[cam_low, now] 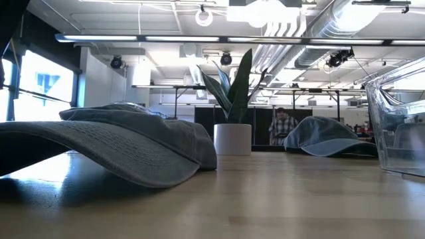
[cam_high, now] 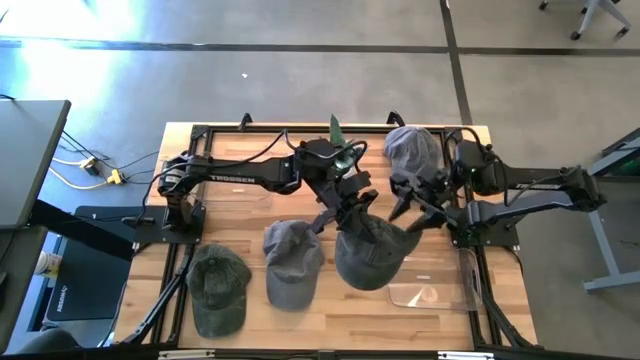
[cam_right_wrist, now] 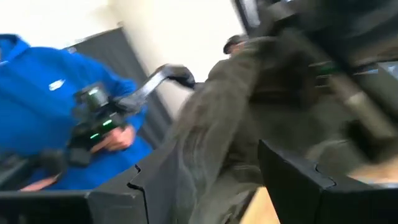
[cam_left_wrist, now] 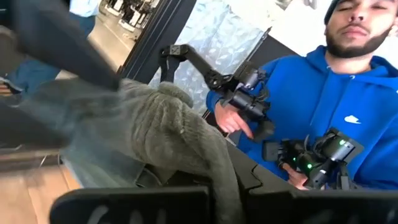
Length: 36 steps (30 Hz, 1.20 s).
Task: Pick & Place hat
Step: Put the right black cap into the right transparent bin
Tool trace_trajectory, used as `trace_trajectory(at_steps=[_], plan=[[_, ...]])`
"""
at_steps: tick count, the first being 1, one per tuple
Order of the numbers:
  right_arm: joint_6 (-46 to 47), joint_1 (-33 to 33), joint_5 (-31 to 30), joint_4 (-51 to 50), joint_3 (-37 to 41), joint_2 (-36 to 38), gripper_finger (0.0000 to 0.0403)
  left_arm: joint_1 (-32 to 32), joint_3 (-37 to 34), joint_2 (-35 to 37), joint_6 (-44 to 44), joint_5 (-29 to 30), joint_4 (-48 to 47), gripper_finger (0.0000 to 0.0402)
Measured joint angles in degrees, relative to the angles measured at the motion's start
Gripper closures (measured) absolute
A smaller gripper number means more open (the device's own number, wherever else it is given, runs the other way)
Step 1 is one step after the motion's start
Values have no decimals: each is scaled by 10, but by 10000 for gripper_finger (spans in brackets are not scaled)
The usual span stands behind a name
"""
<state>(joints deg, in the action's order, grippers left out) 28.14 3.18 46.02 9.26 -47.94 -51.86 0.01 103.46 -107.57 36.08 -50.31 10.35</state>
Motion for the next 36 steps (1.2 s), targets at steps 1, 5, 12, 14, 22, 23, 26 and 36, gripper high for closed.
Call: trace_trajectory(at_steps=[1,5,12,14,22,23,26,36], plan=[[5,-8,7,0,0,-2,191,0,0,0,-3,1,-7,399],[50,-31,9,5,0,-3,191,0,0,0,-15,3,-26,399],[88,-35,1,3,0,-3,157,0,0,0,-14,6,-34,399],[70,-35,-9,-3,0,-6,146,0,0,0,-14,6,-34,399],[62,-86,-23,52,0,-41,192,0,0,0,-14,17,-84,399],[67,-91,-22,69,0,-42,213,1,0,0,-15,17,-86,399],[88,-101,-14,115,0,-44,300,5,0,0,-16,17,-84,399],[139,-112,-5,164,0,-44,386,9,0,0,35,-17,43,399]])
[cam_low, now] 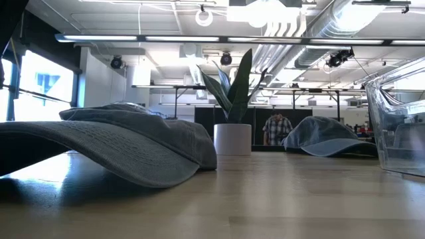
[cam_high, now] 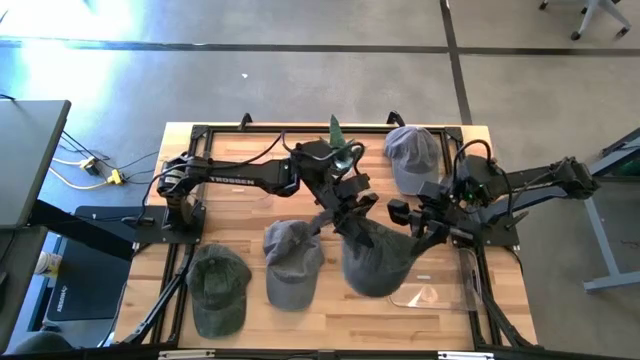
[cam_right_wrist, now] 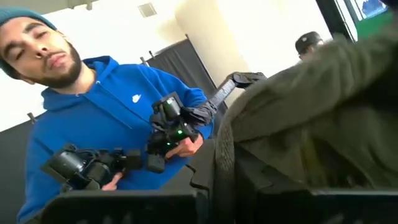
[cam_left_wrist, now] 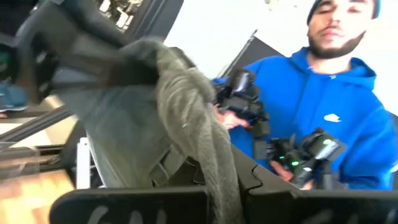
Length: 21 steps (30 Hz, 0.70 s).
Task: Pick & Place hat
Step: Put the right black cap into the right transparent bin
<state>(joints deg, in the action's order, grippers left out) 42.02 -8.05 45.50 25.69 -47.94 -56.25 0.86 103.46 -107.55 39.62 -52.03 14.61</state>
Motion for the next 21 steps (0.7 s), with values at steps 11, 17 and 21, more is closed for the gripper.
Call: trace_trajectory(at_steps=[11,17,21], plan=[[30,25,14,-8,0,0,277,-1,0,0,10,-12,14,399],[26,52,-10,-33,0,0,163,-7,-1,0,9,8,-38,399],[-18,42,-86,-80,0,0,149,-10,0,0,11,18,-94,399]])
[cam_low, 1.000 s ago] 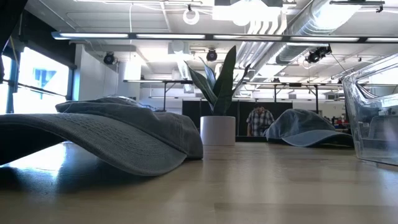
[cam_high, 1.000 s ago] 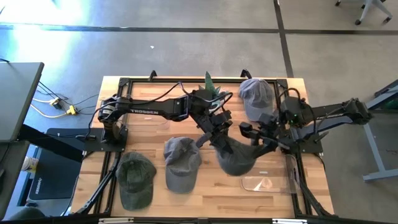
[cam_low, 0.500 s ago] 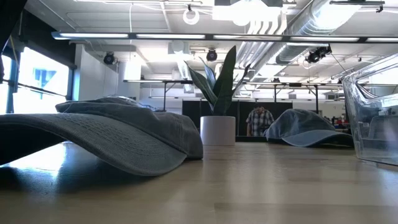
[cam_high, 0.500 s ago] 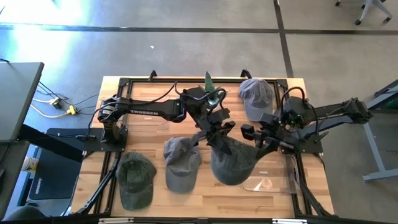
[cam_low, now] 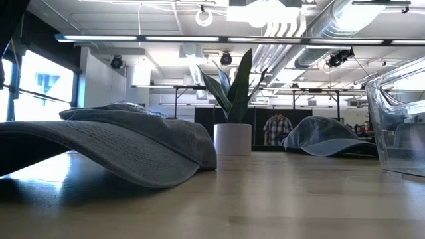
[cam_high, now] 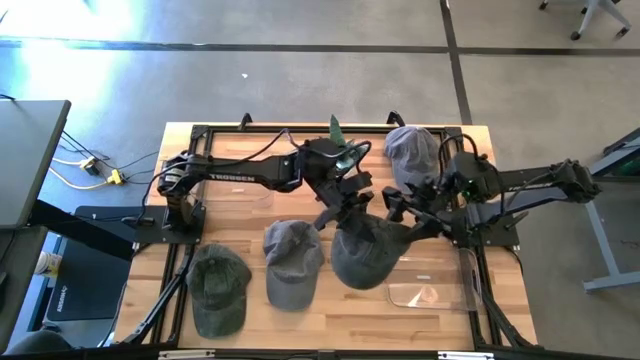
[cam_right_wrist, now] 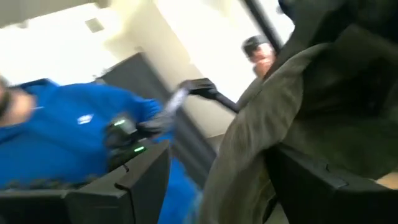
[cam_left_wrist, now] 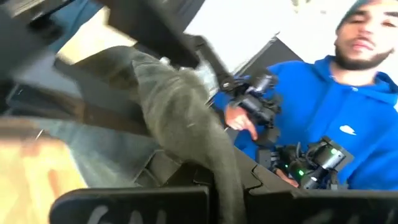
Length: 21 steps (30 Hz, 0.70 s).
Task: Pick & Place hat
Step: Put the right black cap into the right transparent bin
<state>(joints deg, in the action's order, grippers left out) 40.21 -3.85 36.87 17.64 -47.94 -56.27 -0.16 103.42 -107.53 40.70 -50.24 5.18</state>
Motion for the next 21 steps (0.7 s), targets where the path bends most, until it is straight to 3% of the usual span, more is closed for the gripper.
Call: trace_trajectory(at_steps=[6,13,17,21], plan=[[-95,-40,-153,-110,0,0,159,2,0,0,-4,65,-70,399],[-107,-67,-173,-94,0,0,186,-4,0,0,-5,73,-74,399],[-107,-77,-176,-77,0,0,244,-6,1,0,-3,69,-71,399],[-97,-84,-190,-78,1,0,332,-6,1,0,-1,64,-66,399]])
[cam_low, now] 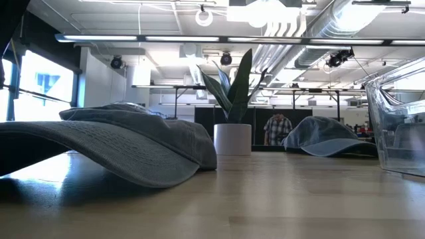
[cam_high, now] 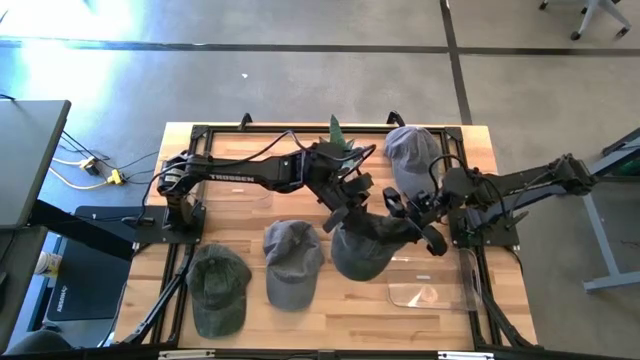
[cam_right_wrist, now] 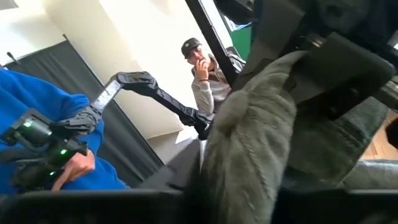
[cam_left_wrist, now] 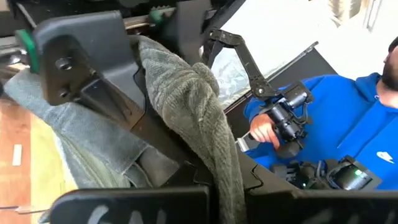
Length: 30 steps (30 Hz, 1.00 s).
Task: Pick & Place hat
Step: Put the right black cap into the right transparent bin
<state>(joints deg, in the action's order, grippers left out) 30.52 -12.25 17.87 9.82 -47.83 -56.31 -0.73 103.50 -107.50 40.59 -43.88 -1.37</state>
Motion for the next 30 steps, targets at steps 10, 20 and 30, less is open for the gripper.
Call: trace_trajectory(at_steps=[10,20,30], plan=[[39,-60,-59,18,-1,3,397,-13,0,-1,-2,-52,61,295],[86,-182,-264,-75,-1,56,398,-58,0,0,-18,-96,-29,210],[215,-338,-444,-255,-1,121,400,-37,-1,7,-64,-40,-44,240]])
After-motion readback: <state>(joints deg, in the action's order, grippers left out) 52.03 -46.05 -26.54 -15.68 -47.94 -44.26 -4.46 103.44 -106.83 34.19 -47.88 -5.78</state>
